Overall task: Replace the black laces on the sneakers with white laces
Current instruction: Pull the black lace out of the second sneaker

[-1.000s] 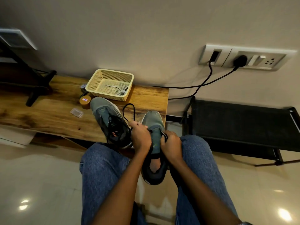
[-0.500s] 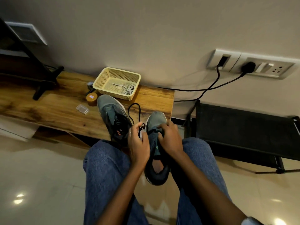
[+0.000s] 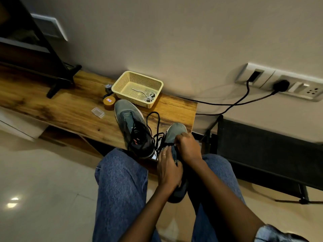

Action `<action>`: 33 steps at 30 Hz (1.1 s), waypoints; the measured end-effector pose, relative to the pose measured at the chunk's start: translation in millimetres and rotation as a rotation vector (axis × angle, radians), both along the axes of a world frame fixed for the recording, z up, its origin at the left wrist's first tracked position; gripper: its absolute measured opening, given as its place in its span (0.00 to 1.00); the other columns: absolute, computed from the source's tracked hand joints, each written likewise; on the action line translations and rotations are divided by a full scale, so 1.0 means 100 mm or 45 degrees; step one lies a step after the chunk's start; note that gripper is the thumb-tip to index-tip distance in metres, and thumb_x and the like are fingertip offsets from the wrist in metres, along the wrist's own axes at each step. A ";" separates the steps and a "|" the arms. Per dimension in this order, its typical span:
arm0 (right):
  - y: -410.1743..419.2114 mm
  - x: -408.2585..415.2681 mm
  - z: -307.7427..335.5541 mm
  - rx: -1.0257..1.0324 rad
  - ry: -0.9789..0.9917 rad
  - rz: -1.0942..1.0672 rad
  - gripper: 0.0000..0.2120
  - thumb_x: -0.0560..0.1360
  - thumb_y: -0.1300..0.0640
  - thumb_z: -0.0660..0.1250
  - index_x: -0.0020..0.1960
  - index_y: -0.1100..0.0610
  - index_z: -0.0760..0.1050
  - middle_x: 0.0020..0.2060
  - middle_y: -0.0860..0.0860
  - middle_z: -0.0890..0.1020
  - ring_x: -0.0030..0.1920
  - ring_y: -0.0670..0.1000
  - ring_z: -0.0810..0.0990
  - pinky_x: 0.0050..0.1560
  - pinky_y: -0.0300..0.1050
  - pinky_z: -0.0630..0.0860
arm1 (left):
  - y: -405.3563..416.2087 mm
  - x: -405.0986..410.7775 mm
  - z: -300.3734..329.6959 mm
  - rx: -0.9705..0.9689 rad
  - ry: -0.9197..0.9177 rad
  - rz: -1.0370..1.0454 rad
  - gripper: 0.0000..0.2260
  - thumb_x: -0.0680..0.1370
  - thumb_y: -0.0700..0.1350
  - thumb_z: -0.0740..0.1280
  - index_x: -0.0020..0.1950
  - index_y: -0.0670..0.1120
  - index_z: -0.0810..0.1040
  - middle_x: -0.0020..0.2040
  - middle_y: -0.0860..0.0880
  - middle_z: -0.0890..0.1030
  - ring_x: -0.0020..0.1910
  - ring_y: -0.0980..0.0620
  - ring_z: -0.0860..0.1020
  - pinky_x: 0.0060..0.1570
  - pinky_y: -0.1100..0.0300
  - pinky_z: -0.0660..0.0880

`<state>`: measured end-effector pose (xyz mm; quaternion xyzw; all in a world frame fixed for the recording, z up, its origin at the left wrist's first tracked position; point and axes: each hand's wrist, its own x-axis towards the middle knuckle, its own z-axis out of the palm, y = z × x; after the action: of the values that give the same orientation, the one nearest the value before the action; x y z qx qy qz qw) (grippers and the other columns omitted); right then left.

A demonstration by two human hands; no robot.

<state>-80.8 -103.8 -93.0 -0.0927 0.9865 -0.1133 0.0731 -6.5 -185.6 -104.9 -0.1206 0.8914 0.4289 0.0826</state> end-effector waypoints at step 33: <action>0.00 0.01 -0.17 -0.359 0.112 -0.257 0.04 0.78 0.62 0.63 0.48 0.63 0.73 0.48 0.62 0.79 0.47 0.62 0.79 0.42 0.51 0.72 | -0.02 -0.16 -0.05 0.084 -0.053 0.023 0.24 0.81 0.36 0.56 0.77 0.42 0.58 0.76 0.45 0.61 0.74 0.48 0.61 0.71 0.61 0.58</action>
<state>-79.4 -103.7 -109.6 -0.0075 0.9674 -0.2532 0.0046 -22.9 -187.3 -110.0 -0.1348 0.8738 0.4562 0.1010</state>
